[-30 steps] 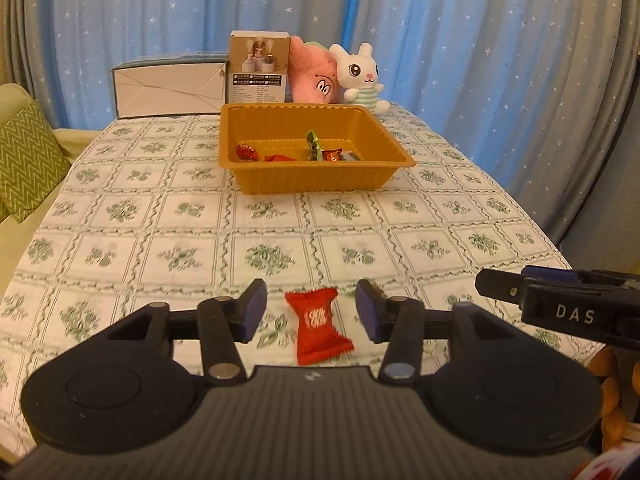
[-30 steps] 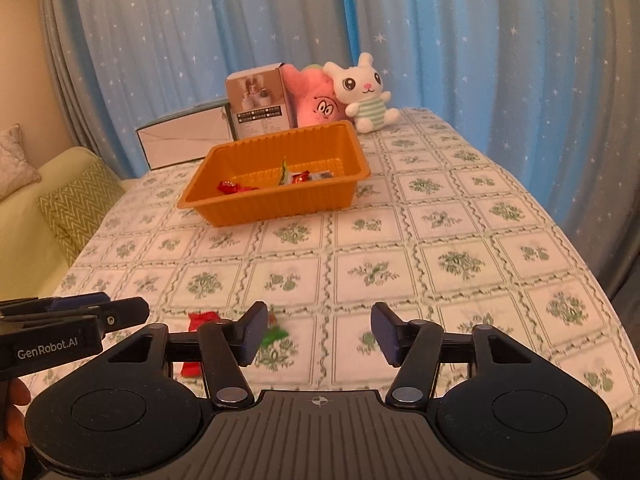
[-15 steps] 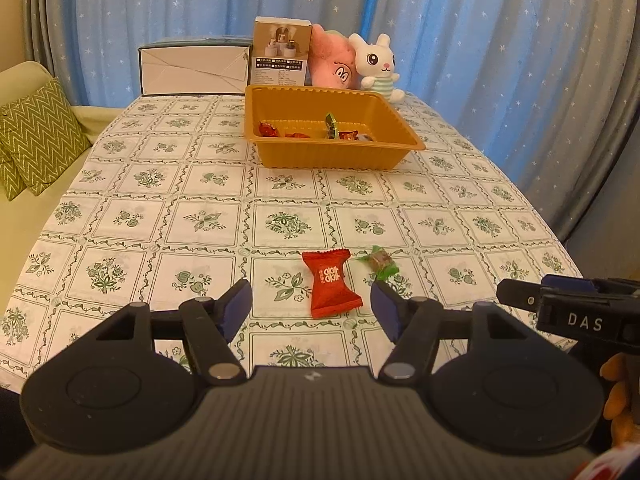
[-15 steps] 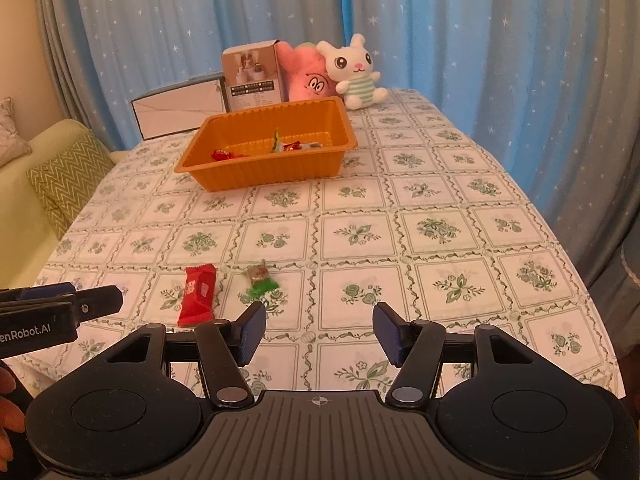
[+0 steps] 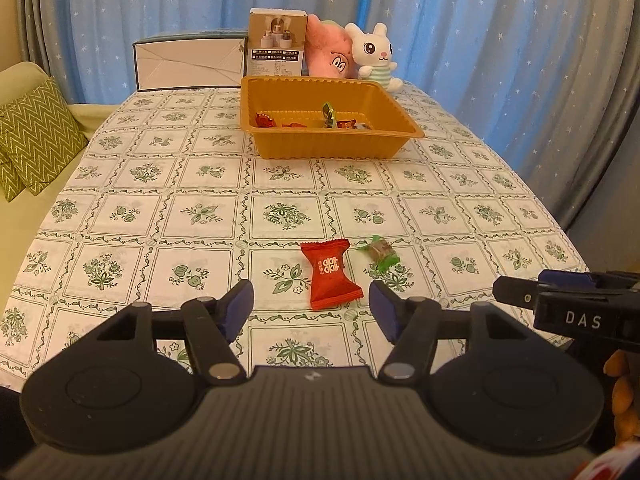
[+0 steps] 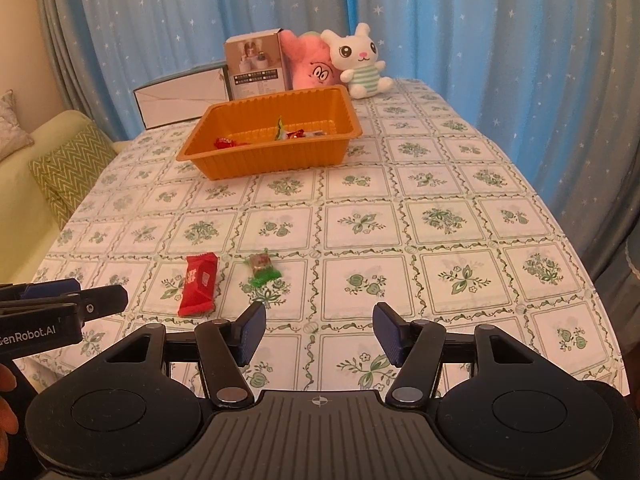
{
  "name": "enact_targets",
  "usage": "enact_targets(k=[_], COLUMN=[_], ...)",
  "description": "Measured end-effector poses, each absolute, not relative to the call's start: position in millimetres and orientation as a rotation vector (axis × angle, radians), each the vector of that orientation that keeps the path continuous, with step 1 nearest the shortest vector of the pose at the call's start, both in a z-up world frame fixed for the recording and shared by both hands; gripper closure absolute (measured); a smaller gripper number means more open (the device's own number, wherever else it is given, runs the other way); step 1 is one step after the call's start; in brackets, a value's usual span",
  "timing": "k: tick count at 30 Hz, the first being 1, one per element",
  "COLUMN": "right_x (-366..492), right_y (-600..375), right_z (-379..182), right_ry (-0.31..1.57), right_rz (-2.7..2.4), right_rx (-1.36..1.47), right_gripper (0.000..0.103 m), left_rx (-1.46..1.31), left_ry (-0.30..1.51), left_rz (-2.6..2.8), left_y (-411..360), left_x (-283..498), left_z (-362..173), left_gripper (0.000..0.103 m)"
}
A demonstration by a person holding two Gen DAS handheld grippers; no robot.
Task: Organize snacks
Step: 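Move both grippers back toward the red packet and green-wrapped candy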
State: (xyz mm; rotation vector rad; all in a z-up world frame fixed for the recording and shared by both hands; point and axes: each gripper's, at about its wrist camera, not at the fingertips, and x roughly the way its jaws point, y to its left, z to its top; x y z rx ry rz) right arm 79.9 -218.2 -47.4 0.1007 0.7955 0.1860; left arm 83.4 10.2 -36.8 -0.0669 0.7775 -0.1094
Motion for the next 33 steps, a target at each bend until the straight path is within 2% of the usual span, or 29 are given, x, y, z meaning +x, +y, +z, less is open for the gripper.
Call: enact_targets(k=[16, 20, 33], right_x=[91, 98, 120], right_y=[-215, -219, -218], right_z=[-66, -72, -92], right_ry=[0.806, 0.806, 0.819], right_rz=[0.186, 0.171, 0.205], right_rx=[0.094, 0.108, 0.121], right_gripper=[0.044, 0.044, 0.044], left_rx=[-0.099, -0.123, -0.132], left_ry=[0.821, 0.83, 0.868], left_rz=[-0.128, -0.14, -0.164], left_y=[10, 9, 1], left_x=[108, 120, 164], left_z=[-62, -73, -103], left_gripper=[0.045, 0.055, 0.065])
